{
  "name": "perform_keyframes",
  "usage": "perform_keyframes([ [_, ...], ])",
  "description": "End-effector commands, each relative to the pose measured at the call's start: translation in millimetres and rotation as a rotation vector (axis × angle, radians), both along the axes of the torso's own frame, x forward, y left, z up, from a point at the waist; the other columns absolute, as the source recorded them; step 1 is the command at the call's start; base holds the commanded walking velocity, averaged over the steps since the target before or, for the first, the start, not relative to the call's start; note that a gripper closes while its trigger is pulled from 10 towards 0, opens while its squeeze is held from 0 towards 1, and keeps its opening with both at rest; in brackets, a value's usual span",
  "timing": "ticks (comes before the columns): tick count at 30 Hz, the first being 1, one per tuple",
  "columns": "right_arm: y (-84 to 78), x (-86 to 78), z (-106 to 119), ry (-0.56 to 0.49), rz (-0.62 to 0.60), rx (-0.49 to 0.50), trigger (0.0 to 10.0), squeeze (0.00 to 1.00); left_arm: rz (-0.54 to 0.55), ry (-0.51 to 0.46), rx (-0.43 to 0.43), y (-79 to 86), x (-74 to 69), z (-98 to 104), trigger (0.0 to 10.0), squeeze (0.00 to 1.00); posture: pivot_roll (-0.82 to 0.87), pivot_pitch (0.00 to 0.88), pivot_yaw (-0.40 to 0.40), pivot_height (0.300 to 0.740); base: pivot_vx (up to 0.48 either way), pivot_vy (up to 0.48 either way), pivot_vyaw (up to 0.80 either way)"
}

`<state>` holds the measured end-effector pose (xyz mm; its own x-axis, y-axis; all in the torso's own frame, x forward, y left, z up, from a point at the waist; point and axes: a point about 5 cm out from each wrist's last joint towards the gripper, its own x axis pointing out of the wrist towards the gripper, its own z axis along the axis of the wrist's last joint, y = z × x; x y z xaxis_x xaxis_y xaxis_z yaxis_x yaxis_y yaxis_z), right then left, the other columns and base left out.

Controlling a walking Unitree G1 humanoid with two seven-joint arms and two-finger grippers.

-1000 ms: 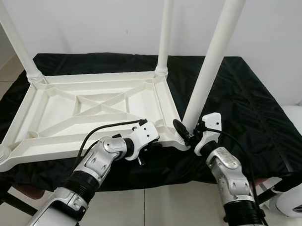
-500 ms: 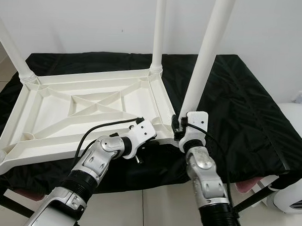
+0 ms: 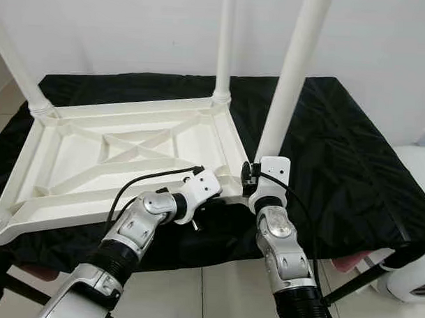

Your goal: Building children table

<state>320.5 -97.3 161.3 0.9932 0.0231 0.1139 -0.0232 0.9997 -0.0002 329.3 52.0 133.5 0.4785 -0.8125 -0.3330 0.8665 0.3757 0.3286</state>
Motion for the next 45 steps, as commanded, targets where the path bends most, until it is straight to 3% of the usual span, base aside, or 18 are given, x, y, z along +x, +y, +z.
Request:
perform_keyframes([
  [1,2.3,1.3,-1,0.014,0.023,0.001,10.0,1.0,-0.106,0.037,0.027,-13.4,-11.0,-9,10.0,0.0,-0.1,0.058,0.042,0.74,0.0,0.0,0.0],
  [8,-2.3,1.0,-1,0.005,0.054,0.013,10.0,1.0,-0.108,0.037,0.025,-14.2,-11.6,-9,10.0,0.0,-0.1,0.056,0.038,0.74,0.0,0.0,0.0],
  [12,-10.2,1.0,2,-0.022,0.178,0.012,10.0,1.0,-0.108,0.039,0.023,-15.7,-12.4,-10,10.0,0.0,-0.11,0.053,0.035,0.74,0.0,0.0,0.0],
  [13,-12.8,1.6,3,-0.022,0.199,0.013,10.0,0.84,-0.109,0.039,0.022,-15.9,-12.5,-10,10.0,0.0,-0.11,0.051,0.037,0.74,0.0,0.0,0.0],
  [14,-12.8,1.6,3,-0.022,0.199,0.013,10.0,0.84,-0.109,0.039,0.022,-15.9,-12.5,-10,10.0,0.0,-0.11,0.051,0.037,0.74,0.0,0.0,0.0],
  [15,-16.0,2.2,3,-0.024,0.229,0.007,10.0,0.52,-0.109,0.039,0.022,-16.3,-12.7,-10,10.0,0.0,-0.11,0.049,0.037,0.74,0.0,0.0,0.0],
  [17,-17.2,2.5,3,-0.026,0.24,-0.001,10.0,0.52,-0.11,0.039,0.022,-16.5,-12.8,-10,10.0,0.0,-0.11,0.049,0.037,0.74,0.0,0.0,0.0],
  [18,-18.6,2.5,3,-0.025,0.275,0.003,10.0,0.0,-0.111,0.039,0.022,-16.6,-12.9,-10,10.0,0.0,-0.11,0.049,0.036,0.74,0.0,0.0,0.0],
  [31,-40.8,4.3,10,-0.033,0.577,-0.068,10.0,0.0,-0.112,0.04,0.022,-16.8,-13.1,-10,10.0,0.0,-0.11,0.053,0.035,0.74,0.0,0.0,0.0],
  [33,-50.3,4.3,7,0.002,0.703,-0.091,10.0,0.0,-0.114,0.041,0.021,-16.8,-13.2,-10,10.0,0.0,-0.11,0.055,0.038,0.74,0.0,0.0,0.0],
  [40,-61.7,5.4,8,0.037,0.809,-0.145,10.0,0.0,-0.113,0.039,0.025,-16.0,-12.8,-10,10.0,0.0,-0.11,0.058,0.042,0.74,0.0,0.0,0.0],
  [45,-78.2,10.6,9,0.076,0.861,-0.18,10.0,0.0,-0.109,0.039,0.025,-15.3,-12.4,-9,10.0,0.0,-0.1,0.063,0.043,0.74,0.0,0.0,0.0],
])
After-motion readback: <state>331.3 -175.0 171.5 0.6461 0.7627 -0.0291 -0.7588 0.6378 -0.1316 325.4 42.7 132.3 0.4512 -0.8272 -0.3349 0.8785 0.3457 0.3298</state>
